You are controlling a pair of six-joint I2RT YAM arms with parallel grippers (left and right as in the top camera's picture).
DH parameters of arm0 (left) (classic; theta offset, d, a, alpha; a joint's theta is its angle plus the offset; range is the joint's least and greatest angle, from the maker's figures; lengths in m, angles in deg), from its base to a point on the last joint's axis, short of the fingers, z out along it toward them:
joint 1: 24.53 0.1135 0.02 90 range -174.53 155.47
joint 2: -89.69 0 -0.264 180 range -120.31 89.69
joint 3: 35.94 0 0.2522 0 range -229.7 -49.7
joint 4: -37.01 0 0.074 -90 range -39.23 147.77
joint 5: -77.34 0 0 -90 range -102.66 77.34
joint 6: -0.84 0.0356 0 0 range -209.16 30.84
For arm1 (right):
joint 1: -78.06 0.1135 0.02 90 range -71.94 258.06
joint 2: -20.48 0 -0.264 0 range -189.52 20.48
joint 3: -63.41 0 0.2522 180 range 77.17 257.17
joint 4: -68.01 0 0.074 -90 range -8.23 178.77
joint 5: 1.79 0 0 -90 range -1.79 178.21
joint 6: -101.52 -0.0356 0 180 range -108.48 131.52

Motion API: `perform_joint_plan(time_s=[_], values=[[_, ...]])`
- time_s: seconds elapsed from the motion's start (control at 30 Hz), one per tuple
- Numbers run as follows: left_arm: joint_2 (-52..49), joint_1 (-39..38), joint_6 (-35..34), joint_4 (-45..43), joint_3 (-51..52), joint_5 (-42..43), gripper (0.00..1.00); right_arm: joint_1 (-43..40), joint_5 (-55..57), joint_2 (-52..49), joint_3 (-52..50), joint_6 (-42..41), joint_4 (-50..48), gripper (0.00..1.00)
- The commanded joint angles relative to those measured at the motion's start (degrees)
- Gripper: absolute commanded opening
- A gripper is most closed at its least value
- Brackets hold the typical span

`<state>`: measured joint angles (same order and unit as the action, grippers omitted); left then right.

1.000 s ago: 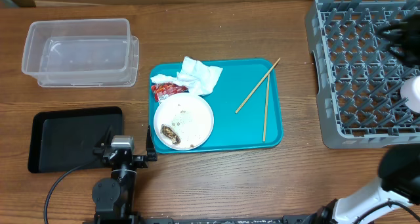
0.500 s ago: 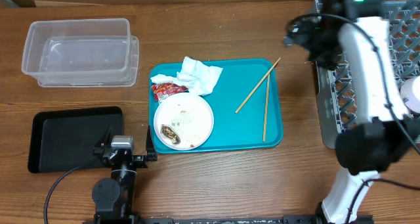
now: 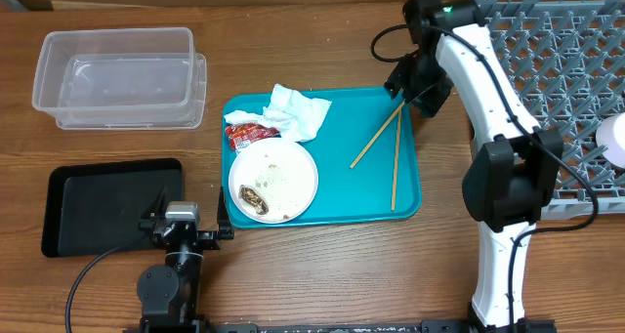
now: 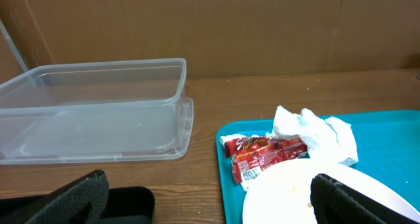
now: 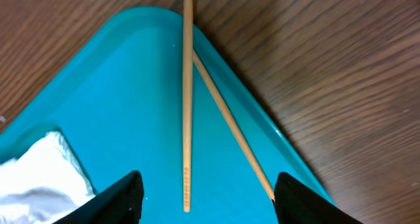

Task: Sort waste into correct bins and load items into the dishwasher
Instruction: 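Move the right gripper over the chopsticks on the teal tray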

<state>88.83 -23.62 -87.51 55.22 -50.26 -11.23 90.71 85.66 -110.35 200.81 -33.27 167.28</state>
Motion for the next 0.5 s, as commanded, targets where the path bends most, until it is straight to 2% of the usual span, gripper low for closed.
perform_joint_plan(time_s=[0.0, 0.13, 0.47], values=[[0.52, 0.57, -0.37, 0.00, 0.28, -0.37, 1.00, 0.83, -0.13, -1.14, 0.07, -2.84, -0.37, 0.65], [0.52, 0.57, -0.37, 0.00, 0.28, -0.35, 1.00, 1.97, -0.09, -1.60, 0.07, -3.56, -0.57, 0.50], [0.52, 0.57, -0.37, 0.00, 0.28, -0.37, 1.00, 4.07, 4.17, -1.90, -1.64, -6.32, -2.05, 0.52]])
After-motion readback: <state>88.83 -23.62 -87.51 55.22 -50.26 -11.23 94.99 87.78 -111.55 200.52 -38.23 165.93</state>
